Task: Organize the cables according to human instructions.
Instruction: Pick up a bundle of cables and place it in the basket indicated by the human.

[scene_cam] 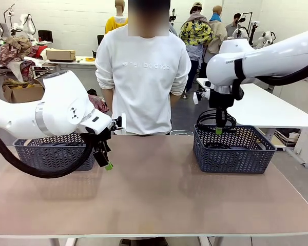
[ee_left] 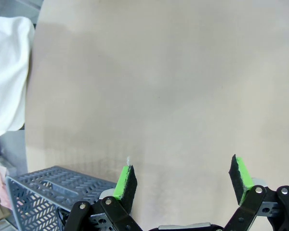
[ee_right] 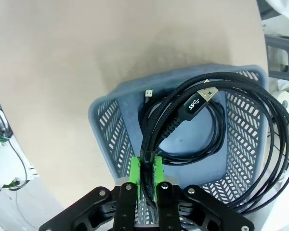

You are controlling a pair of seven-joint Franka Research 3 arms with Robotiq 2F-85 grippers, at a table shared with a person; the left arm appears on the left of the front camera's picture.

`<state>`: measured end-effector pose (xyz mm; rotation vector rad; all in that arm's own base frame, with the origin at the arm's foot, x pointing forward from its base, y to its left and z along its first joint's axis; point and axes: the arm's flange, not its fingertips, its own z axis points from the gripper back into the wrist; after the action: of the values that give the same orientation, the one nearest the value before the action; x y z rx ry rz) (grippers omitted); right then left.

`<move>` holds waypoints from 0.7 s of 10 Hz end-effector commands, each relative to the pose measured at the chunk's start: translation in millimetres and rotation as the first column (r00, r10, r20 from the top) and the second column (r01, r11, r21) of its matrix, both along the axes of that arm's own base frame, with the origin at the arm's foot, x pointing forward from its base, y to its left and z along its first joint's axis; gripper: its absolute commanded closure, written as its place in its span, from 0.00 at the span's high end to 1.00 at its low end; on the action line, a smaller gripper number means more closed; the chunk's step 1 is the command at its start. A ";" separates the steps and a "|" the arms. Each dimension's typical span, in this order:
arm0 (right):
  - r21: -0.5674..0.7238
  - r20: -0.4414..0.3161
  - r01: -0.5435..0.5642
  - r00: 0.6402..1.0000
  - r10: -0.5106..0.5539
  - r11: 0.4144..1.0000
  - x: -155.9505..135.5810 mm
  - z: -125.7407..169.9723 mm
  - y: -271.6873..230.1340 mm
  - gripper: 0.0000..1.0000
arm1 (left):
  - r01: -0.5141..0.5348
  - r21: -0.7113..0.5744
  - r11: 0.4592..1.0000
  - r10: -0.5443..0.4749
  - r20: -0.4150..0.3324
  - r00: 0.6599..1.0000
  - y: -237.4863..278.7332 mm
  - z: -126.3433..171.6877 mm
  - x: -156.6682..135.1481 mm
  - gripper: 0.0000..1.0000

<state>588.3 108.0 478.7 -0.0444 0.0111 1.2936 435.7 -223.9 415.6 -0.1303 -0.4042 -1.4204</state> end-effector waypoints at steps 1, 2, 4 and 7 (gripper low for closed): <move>0.058 0.026 -0.065 0.998 0.064 0.996 -21.0 -7.9 -20.4 0.13 | -0.001 0.000 1.000 0.001 -0.002 1.000 1.3 0.5 -0.8 1.00; 0.058 0.029 -0.068 0.997 0.066 0.996 -22.9 -12.1 -30.3 0.13 | -0.001 0.000 1.000 0.001 -0.002 1.000 1.3 0.5 -0.8 1.00; 0.066 0.030 -0.094 0.995 0.092 0.993 -20.4 -20.8 -45.6 0.13 | -0.001 0.000 1.000 0.001 -0.002 1.000 1.3 0.5 -0.8 1.00; 0.075 0.028 -0.089 0.996 0.087 0.993 -18.6 -32.7 -58.6 0.13 | -0.001 0.000 1.000 0.001 -0.002 1.000 1.3 0.5 -0.8 1.00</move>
<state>572.9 54.8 449.5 -0.0021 -0.0235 1.3626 435.7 -223.9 415.6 -0.1303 -0.4042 -1.4204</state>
